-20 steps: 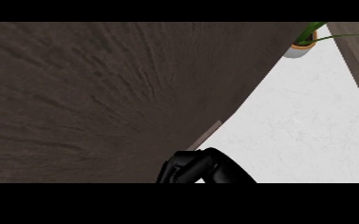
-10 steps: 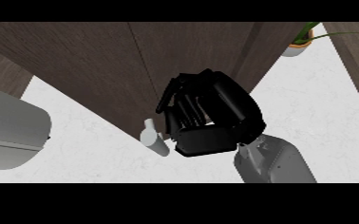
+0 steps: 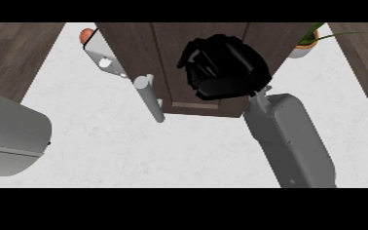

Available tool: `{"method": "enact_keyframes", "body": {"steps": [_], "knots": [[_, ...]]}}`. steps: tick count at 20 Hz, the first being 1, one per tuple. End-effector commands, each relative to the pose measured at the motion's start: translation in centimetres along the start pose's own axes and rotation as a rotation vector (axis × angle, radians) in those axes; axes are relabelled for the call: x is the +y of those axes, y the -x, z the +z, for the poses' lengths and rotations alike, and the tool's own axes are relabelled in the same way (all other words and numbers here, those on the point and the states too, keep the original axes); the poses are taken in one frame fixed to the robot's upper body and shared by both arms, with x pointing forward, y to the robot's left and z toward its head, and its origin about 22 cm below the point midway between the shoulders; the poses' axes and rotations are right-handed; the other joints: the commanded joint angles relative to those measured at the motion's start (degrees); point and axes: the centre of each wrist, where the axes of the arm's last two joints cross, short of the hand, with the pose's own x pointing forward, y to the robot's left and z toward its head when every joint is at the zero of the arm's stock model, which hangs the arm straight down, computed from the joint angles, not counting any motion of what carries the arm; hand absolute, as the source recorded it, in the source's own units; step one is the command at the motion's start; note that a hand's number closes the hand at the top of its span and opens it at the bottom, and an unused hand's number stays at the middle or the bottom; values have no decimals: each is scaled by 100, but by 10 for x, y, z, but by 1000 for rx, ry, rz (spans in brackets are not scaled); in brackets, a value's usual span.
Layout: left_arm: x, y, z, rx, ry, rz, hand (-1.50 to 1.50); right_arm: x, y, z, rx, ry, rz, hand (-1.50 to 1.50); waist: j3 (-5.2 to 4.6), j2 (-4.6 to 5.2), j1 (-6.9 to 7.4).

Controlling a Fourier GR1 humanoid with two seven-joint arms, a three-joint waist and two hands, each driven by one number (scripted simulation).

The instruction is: Pick up the bottled water, place it into the cabinet and close the cabinet

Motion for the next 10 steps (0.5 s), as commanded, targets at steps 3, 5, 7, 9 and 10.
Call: {"method": "enact_keyframes", "body": {"steps": [3, 5, 7, 9, 10], "knots": [[9, -4, 1, -10, 15, 1, -150, -22, -4, -34, 13, -13, 13, 150, -17, 59, 41], [11, -1, 7, 3, 3, -21, -150, -21, -16, -40, 17, -22, 18, 150, -19, 62, 54], [21, -4, 8, -3, 0, -15, -150, -23, -19, -38, 47, -44, 22, 150, -21, 54, 27], [15, 3, 5, 14, 9, 24, -150, -1, -10, -54, 41, -43, 13, 150, -21, 66, 48], [7, 5, 6, 4, 12, 13, -150, -19, -5, -44, 33, -22, 7, 150, -18, 67, 45]]}}
